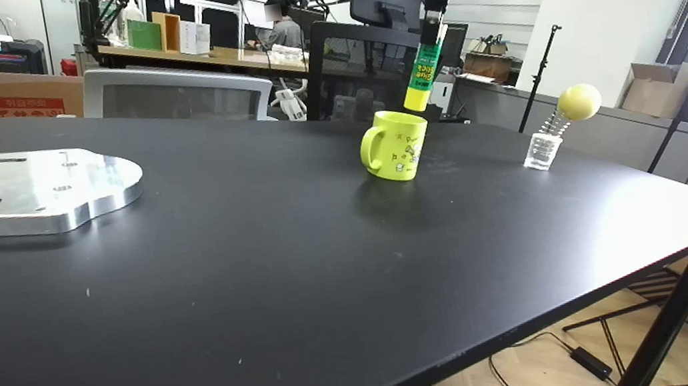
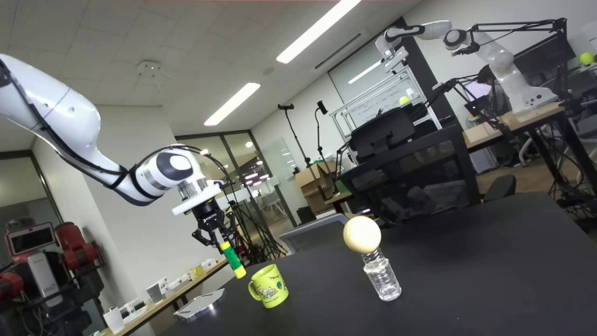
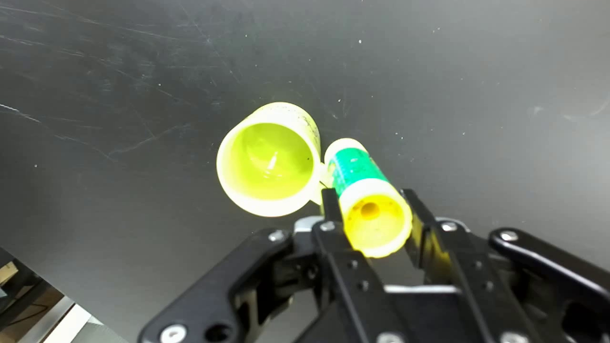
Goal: Put the paper glue on the table
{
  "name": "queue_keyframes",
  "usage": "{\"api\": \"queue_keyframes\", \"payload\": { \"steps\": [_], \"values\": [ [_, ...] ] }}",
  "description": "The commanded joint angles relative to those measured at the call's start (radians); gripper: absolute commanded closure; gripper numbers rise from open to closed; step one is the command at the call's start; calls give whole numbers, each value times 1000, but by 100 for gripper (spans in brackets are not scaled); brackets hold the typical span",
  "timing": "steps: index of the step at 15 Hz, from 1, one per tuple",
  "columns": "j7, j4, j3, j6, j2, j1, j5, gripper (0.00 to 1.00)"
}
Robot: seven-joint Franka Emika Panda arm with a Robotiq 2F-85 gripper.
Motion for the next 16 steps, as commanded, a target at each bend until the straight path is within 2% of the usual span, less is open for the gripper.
{"api": "queue_keyframes", "payload": {
  "steps": [1, 5, 8, 16],
  "values": [
    [2, 2, 6, -3, 1, -5, -3, 91],
    [34, 39, 1, 7, 28, 4, -9, 91],
    [73, 121, -3, -3, 91, 27, -26, 91],
    [124, 520, 6, -98, 362, 151, -52, 91]
  ]
}}
